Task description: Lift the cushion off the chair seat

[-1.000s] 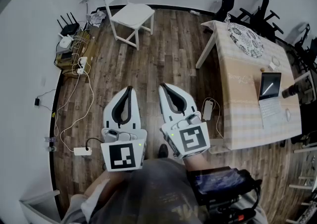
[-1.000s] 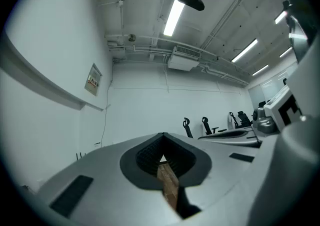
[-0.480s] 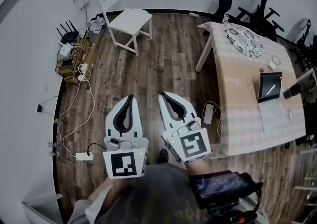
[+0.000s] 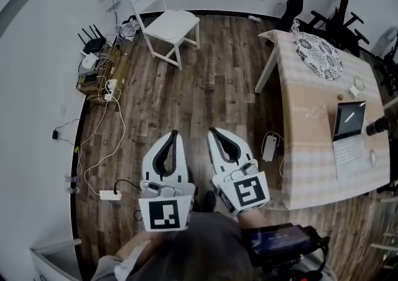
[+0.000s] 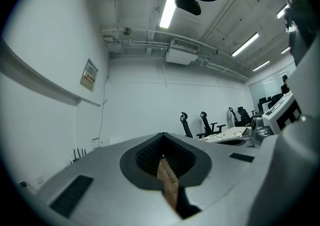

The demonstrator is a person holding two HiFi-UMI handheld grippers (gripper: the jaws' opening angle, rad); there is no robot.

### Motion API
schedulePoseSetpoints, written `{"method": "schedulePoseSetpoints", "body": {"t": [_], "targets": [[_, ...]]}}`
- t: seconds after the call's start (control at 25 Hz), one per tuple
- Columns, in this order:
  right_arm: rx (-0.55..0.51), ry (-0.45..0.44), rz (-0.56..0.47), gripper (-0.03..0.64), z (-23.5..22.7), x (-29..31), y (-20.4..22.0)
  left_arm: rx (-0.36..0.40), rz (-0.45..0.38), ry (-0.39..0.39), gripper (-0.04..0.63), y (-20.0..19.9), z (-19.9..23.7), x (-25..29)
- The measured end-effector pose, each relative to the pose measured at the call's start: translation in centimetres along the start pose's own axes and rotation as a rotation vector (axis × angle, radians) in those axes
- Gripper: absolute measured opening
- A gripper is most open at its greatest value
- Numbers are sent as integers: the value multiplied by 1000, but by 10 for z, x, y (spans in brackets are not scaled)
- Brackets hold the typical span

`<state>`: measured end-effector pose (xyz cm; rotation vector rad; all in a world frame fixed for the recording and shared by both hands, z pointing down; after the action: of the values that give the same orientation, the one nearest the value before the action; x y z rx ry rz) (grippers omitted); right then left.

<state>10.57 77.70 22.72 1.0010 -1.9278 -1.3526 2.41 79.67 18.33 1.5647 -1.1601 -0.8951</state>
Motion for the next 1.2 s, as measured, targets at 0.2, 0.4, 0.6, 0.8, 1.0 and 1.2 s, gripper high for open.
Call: {"method": "schedulePoseSetpoints", "body": {"t": [0.2,0.4,0.6,0.8,1.0,1.2], "targets": [[-10,38,23,8,-22,40,0,-11,12,7,6,17,17,43],[-29,60,9,6,-48,100,-23,-10,-7,6,6,20,51,102],[-67,41,-47,6,-61,162,-55,-3,-44,-3,6,15,93,156],[-71,36,-61,6,-69,216,-65,1,-68,-4,6,19,126,198],[-74,59,-57,6,-70,252,-68,-16,-79,6,6,29,149,223],[-81,83,-37,7,-77,266,-67,-26,-90,20,6,33,156,238]]}}
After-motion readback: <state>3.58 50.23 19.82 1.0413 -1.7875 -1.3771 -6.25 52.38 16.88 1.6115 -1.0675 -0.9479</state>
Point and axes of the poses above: the fingertips, and each gripper's own axes: x forward along the fingers, z to its left, y out of its underside, the point moved 1 cm from there along -x, backward along the fingers, and after that the axes turned 13 degrees about x, right-handed, at the moved point
